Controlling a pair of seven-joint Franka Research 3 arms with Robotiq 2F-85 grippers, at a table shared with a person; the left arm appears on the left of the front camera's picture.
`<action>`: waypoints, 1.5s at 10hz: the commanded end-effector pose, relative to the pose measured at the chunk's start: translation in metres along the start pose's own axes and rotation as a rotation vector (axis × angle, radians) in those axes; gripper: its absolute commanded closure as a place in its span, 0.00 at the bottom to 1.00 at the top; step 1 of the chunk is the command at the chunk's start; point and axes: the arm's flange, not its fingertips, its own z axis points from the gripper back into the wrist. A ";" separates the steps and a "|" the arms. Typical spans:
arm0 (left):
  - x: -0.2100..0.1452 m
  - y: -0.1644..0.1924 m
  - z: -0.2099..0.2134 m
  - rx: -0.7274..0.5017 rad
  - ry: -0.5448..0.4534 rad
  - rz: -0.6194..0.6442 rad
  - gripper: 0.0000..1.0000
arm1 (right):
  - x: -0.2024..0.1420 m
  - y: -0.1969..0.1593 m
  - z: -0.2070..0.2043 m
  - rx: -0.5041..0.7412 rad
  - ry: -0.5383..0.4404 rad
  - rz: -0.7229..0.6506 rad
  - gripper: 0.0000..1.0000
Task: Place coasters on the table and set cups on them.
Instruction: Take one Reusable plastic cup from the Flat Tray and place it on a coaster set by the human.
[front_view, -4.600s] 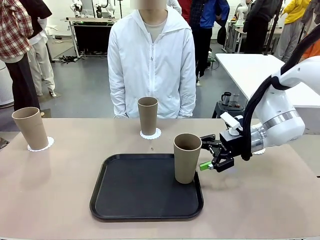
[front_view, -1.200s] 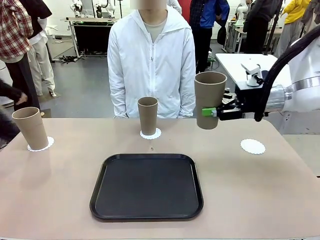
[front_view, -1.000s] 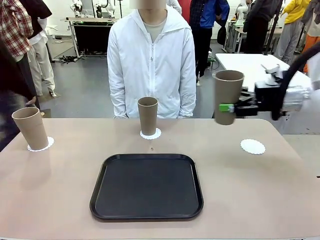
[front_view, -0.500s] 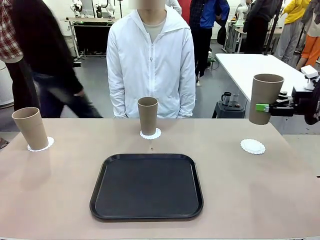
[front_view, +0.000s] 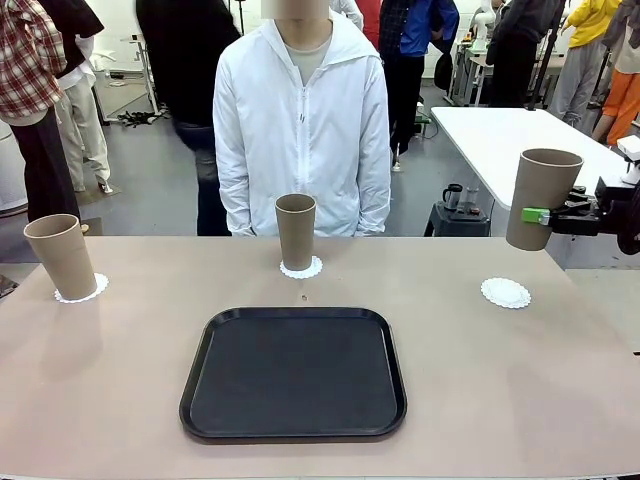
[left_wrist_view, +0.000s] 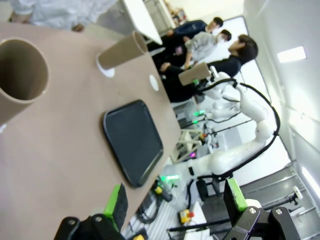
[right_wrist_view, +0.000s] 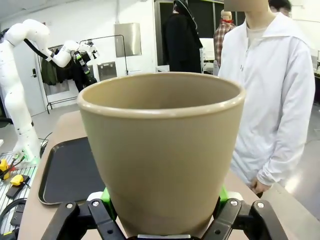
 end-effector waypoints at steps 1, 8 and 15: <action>-0.001 -0.001 0.000 0.002 -0.006 0.007 0.00 | 0.000 0.000 0.001 0.002 0.008 0.001 0.18; -0.001 -0.001 0.000 0.002 -0.006 0.007 0.00 | -0.041 -0.050 0.012 0.077 -0.073 0.038 0.18; -0.001 -0.001 0.000 0.002 -0.006 0.007 0.00 | -0.108 -0.058 0.002 0.215 -0.059 0.042 0.18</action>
